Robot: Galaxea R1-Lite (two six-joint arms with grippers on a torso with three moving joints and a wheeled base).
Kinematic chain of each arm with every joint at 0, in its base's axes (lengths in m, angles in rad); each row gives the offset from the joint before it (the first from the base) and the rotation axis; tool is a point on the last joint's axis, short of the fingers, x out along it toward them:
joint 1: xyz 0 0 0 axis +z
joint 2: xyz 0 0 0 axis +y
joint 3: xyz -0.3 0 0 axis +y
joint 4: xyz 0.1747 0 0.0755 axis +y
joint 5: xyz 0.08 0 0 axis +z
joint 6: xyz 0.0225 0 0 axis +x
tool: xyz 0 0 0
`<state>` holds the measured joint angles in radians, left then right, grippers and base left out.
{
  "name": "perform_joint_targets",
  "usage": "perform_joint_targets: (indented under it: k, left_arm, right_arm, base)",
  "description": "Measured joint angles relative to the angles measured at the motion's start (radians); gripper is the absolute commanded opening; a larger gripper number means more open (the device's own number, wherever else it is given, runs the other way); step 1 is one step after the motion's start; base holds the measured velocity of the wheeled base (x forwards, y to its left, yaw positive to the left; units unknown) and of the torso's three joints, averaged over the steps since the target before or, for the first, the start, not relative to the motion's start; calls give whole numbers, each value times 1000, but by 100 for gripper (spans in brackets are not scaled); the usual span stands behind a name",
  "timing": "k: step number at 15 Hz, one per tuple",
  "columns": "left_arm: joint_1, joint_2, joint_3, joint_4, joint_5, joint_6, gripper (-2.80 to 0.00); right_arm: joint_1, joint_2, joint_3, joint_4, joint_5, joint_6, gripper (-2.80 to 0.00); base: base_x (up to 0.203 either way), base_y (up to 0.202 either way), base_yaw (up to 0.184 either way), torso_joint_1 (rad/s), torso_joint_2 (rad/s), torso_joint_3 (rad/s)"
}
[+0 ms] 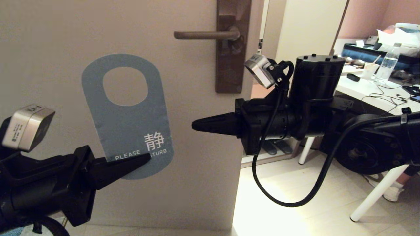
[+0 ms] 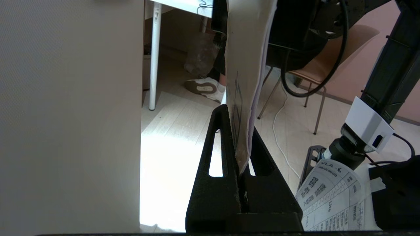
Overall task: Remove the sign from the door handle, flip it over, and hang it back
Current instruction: Hang the sign back with the other side facing out
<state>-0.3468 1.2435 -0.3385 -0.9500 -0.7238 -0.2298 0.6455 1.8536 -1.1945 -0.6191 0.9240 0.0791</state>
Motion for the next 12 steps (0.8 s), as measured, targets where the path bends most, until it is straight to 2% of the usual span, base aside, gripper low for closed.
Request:
perform_joint_targets:
  k: [4, 8, 12]
  left_arm:
    - [0, -6, 1, -1, 0, 2, -280]
    - [25, -13, -4, -2, 0, 2, -280]
    - [46, -21, -5, -2, 0, 1, -280]
  right_arm:
    - [0, -33, 33, 1, -148, -4, -280]
    - [-20, -104, 168, -9, -319, -82, -280]
    - [-76, -166, 374, -175, -458, -94, -280]
  base:
    - [0, 0, 0, 0, 0, 0]
    - [0, 0, 0, 0, 0, 0]
    - [0, 0, 0, 0, 0, 0]
